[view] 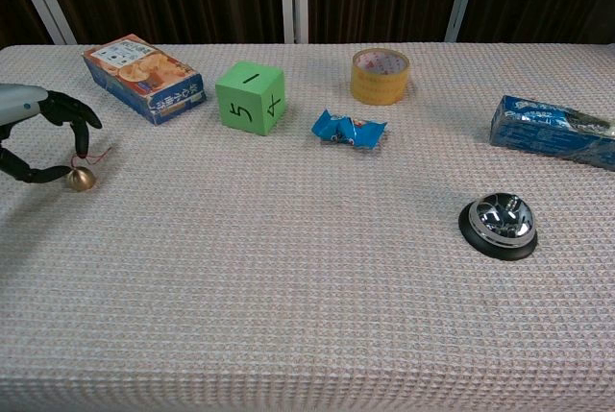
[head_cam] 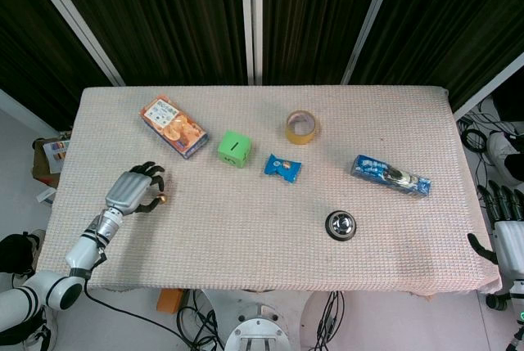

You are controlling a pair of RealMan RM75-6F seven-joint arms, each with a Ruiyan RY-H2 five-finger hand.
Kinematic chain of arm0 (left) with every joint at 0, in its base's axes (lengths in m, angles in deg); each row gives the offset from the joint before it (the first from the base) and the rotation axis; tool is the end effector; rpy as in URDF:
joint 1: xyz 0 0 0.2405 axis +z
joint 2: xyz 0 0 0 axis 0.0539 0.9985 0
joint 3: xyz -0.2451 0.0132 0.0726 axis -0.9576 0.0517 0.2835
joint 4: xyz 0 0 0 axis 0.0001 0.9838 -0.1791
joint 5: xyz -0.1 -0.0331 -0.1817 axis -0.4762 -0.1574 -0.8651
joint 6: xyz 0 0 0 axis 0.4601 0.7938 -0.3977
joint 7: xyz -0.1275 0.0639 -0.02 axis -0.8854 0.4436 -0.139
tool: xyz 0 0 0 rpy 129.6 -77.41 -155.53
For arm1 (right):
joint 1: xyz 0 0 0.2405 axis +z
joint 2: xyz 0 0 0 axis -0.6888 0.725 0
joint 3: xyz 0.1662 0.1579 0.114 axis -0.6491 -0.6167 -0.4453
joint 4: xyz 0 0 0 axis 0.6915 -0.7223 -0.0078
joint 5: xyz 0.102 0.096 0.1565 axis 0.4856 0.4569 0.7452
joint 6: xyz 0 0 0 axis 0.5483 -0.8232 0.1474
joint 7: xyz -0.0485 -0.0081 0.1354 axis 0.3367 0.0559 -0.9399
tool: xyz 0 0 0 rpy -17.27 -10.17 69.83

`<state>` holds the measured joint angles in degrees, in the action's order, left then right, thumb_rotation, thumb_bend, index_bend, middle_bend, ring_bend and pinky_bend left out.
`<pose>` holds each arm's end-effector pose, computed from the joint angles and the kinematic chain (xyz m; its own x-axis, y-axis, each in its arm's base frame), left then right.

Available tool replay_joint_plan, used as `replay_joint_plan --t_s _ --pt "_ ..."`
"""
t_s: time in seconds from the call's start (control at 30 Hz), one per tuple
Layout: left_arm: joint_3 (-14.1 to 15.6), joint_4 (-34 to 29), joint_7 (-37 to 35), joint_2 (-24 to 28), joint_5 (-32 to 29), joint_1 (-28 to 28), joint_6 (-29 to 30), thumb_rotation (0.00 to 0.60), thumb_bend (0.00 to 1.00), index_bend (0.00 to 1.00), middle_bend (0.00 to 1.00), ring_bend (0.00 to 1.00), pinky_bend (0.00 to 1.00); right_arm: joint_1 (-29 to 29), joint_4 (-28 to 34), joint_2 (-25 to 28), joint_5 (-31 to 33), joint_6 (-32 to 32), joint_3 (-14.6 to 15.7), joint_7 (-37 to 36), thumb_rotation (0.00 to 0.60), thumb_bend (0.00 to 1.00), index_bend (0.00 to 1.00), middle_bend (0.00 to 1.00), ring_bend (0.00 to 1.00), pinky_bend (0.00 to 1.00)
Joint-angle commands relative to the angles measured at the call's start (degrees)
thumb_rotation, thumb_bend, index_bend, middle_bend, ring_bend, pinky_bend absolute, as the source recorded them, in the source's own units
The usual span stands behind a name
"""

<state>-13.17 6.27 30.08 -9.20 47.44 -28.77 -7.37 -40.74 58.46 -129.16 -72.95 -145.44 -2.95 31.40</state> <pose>-0.2719 0.3177 0.0218 0.4433 0.3405 0.8292 0.8901 -0.2769 -0.3621 -0.3523 -0.1735 0.1779 0.5307 0.0213 0.8473 -0.8474 0.0321 0.5300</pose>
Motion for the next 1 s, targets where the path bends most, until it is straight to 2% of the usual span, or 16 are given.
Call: replay_joint_plan --t_s 0.03,1.0 --pt "0.0 0.0 0.0 -0.1 0.0 0.0 0.0 0.6 0.37 0.47 0.2 0.09 0.21 0.0 0.1 0.0 -0.1 0.0 0.0 0.1 0.6 0.16 0.0 0.0 0.0 0.0" --pt "0.1 0.3 -0.1 -0.1 -0.2 -0.2 -0.6 0.6 0.37 0.48 0.2 0.09 0.21 0.0 0.4 0.1 0.0 0.1 0.0 0.0 0.6 0.16 0.0 0.0 0.0 0.0"
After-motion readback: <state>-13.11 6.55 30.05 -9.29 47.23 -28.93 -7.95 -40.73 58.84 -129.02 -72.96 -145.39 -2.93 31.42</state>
